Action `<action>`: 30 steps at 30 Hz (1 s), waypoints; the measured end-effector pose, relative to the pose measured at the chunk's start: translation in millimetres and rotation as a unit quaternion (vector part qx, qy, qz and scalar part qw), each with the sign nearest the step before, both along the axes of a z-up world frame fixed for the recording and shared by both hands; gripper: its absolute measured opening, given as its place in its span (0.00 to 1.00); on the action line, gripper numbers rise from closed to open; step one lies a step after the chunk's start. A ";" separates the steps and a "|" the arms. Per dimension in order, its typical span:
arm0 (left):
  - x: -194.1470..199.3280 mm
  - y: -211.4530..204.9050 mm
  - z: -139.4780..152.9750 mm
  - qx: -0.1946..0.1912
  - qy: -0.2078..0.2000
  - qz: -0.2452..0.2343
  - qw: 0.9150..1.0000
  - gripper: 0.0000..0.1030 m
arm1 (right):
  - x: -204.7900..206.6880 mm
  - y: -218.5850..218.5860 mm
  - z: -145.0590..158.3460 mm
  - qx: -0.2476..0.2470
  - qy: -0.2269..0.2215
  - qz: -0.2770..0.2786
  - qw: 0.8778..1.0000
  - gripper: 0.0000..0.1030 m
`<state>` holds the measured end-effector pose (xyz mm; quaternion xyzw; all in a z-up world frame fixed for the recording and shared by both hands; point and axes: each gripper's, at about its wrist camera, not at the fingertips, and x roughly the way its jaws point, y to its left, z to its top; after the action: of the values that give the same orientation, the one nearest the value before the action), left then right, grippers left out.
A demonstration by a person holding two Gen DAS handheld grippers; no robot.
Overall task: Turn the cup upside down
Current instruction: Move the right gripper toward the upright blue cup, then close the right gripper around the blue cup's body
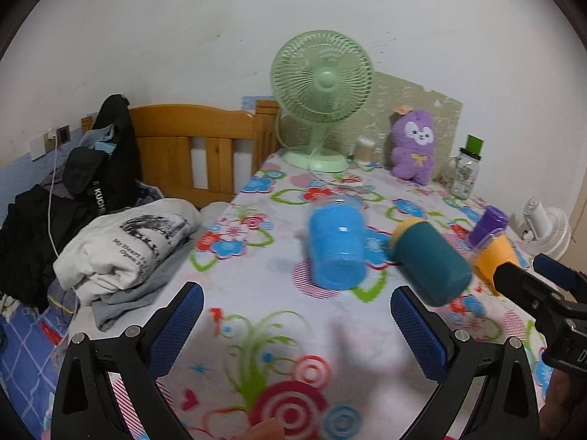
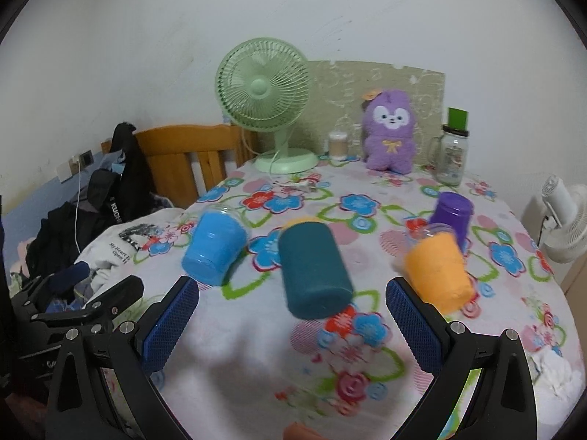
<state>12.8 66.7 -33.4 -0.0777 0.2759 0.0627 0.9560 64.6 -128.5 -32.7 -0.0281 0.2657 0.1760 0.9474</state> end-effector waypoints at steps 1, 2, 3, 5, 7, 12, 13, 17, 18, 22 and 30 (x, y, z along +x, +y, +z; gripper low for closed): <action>1.9 4.7 -0.9 0.004 0.002 0.002 1.000 1.00 | 3.9 6.9 -0.1 -0.005 0.002 0.000 1.000 1.00; 4.1 9.0 -1.7 0.008 0.006 0.004 1.000 1.00 | 7.7 13.1 -0.5 -0.008 0.004 -0.001 1.000 1.00; 5.2 12.6 -2.4 0.010 0.007 0.005 1.000 1.00 | 12.4 20.2 -0.9 -0.011 0.007 -0.002 1.000 1.00; 9.4 18.6 -3.4 0.014 0.010 0.004 1.000 1.00 | 21.3 32.2 -1.5 -0.011 0.013 0.004 1.000 1.00; 15.9 23.0 -5.6 0.022 0.016 -0.002 1.000 1.00 | 29.9 43.6 -3.4 -0.010 0.021 0.007 1.000 1.00; 37.5 24.6 -11.6 0.061 0.042 -0.038 0.997 1.00 | 50.4 65.0 -9.2 -0.012 0.038 0.002 0.999 1.00; 42.1 25.2 -13.3 0.070 0.046 -0.042 0.996 1.00 | 56.6 69.4 -11.6 -0.012 0.047 0.001 0.999 1.00; 56.3 29.0 -20.7 0.074 0.065 -0.058 0.993 1.00 | 72.8 85.6 -18.9 -0.015 0.069 0.007 0.997 1.00; 60.1 29.3 -23.3 0.073 0.071 -0.064 0.993 1.00 | 75.1 90.4 -21.0 -0.019 0.071 0.010 0.997 1.00; 72.3 27.6 -31.2 0.085 0.090 -0.072 0.990 1.00 | 89.4 110.7 -32.0 -0.041 0.092 0.024 0.995 1.00; 86.2 30.5 -38.9 0.076 0.111 -0.082 0.988 1.00 | 115.4 130.7 -60.0 -0.069 0.147 0.038 0.986 0.84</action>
<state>99.1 97.3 -72.4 0.0251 0.3799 0.0128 0.9246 180.0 2.3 -92.7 -0.0777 0.4121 0.1954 0.8865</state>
